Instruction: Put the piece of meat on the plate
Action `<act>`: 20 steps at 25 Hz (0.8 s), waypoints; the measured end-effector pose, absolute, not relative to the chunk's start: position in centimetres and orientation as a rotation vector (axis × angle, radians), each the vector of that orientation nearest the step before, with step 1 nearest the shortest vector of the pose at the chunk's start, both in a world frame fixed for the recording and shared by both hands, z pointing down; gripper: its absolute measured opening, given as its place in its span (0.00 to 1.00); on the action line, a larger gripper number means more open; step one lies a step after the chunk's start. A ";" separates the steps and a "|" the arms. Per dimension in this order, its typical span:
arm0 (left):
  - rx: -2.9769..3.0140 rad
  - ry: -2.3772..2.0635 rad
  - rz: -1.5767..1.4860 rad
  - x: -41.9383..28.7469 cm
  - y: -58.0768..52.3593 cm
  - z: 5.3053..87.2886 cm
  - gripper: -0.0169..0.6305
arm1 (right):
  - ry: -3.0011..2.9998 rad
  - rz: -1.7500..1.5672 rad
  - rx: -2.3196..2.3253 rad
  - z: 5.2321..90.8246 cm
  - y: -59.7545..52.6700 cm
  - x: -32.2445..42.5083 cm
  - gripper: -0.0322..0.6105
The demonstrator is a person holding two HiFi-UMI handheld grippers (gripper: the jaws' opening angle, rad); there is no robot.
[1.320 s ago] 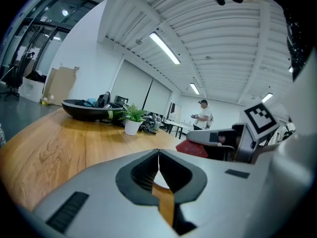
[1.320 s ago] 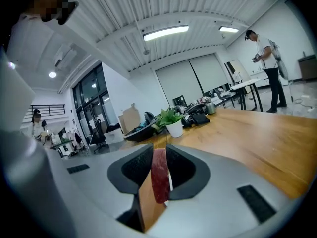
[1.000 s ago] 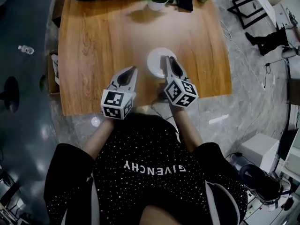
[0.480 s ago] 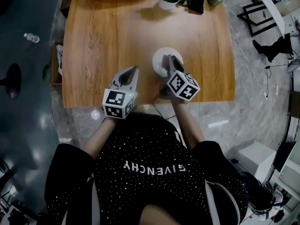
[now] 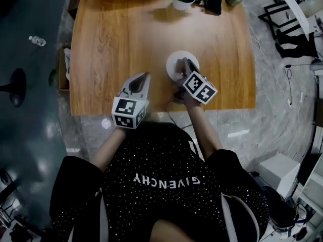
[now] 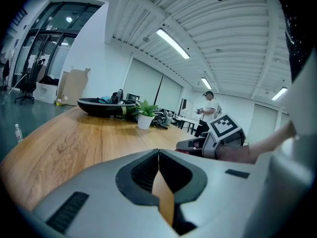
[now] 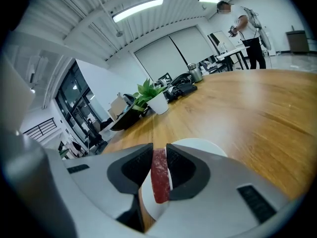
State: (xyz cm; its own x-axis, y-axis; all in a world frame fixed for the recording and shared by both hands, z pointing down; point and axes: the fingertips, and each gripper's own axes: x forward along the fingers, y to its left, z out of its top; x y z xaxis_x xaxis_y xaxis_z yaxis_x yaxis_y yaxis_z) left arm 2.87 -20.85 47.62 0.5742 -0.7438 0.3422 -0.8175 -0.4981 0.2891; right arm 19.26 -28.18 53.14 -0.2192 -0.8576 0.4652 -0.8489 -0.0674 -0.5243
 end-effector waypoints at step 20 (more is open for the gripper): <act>2.389 -1.219 0.251 3.4 -20.7 48.1 0.05 | 2.098 -1.367 -1.924 55.0 -29.8 20.7 0.19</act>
